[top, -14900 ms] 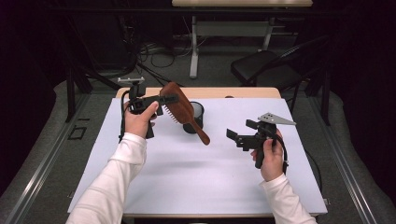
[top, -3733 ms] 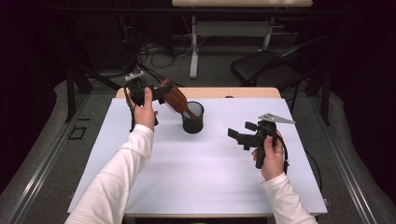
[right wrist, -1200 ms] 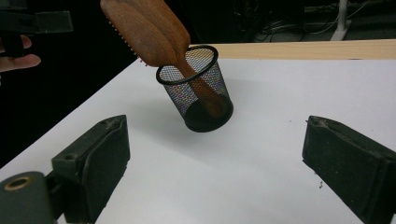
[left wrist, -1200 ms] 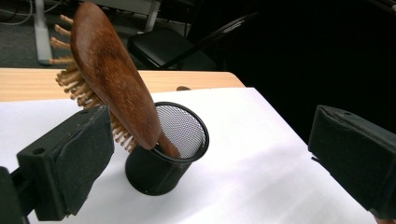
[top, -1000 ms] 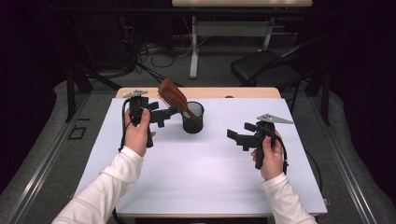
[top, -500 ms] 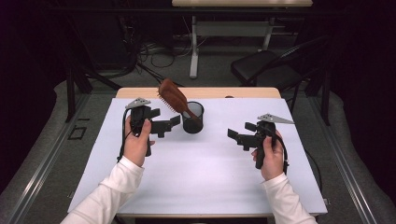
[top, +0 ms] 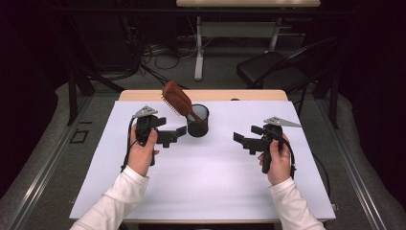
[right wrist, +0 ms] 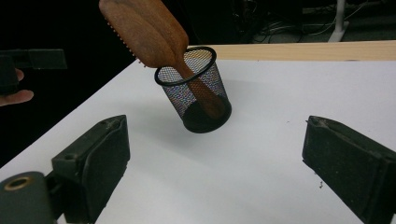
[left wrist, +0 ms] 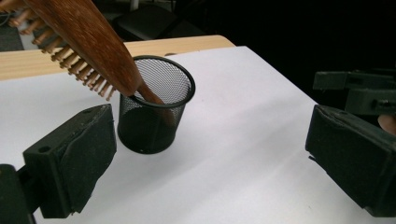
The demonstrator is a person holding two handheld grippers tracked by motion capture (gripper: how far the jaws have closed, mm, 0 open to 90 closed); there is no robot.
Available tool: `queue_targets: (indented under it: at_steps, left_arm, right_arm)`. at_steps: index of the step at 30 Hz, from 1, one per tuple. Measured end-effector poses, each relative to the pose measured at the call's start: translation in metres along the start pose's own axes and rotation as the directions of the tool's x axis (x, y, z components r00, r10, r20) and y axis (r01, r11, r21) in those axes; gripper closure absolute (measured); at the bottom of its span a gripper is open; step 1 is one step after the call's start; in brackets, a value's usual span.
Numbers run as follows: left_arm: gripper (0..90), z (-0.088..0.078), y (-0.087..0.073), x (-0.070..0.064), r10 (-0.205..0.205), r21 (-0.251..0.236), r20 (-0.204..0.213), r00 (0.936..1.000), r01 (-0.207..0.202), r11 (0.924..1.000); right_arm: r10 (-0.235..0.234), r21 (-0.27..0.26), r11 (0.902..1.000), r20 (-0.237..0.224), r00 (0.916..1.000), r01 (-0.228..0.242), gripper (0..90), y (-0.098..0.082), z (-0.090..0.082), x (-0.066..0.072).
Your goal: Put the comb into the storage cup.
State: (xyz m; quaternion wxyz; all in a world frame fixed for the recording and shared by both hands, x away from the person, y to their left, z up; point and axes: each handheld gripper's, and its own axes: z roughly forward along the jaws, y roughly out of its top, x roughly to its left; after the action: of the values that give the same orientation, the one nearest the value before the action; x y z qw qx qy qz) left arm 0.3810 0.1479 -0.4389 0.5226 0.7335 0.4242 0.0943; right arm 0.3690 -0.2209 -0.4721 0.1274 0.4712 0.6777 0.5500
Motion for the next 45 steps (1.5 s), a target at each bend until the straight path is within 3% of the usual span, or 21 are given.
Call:
queue_targets:
  at_steps: [7, 14, 25, 31, 37, 40, 45]
  left_arm:
    - [4.7, 0.000, -0.007, 0.001, 0.002, 0.005, 0.008, 1.0000, -0.002, 1.0000]
    - [4.8, -0.004, -0.013, 0.001, 0.002, -0.020, 0.037, 0.9993, -0.001, 0.9998]
    - [4.4, -0.012, -0.023, 0.010, -0.093, -0.035, 0.093, 0.9914, 0.096, 0.9948]
    - [2.6, -0.019, -0.025, 0.011, -0.061, -0.036, 0.099, 0.9931, 0.065, 0.9972]
    - [2.6, -0.025, -0.029, 0.013, -0.048, -0.022, 0.125, 0.9911, 0.051, 0.9985]
    - [2.6, -0.027, -0.031, 0.013, -0.018, -0.006, 0.116, 0.9931, 0.019, 0.9998]
    - [3.3, -0.029, -0.036, 0.014, -0.004, 0.005, 0.114, 0.9935, 0.004, 1.0000]
  right_arm:
    - [-0.001, -0.002, 1.0000, -0.001, 1.0000, 0.001, 7.2, 0.000, 0.001, 0.000]
    - [0.003, 0.001, 1.0000, -0.009, 1.0000, -0.003, 7.2, 0.000, 0.002, -0.001]
    - [0.006, 0.002, 1.0000, -0.008, 0.9999, -0.006, 7.2, 0.000, 0.002, -0.001]
    - [-0.001, 0.005, 1.0000, -0.011, 0.9999, 0.001, 7.2, -0.001, 0.003, 0.001]
    - [0.004, 0.001, 1.0000, -0.016, 0.9999, -0.004, 7.2, 0.000, 0.001, 0.000]
    - [0.010, 0.002, 1.0000, -0.017, 0.9998, -0.010, 7.2, 0.000, 0.000, -0.001]
    - [0.009, 0.002, 1.0000, -0.017, 0.9998, -0.009, 7.2, 0.000, -0.001, -0.002]
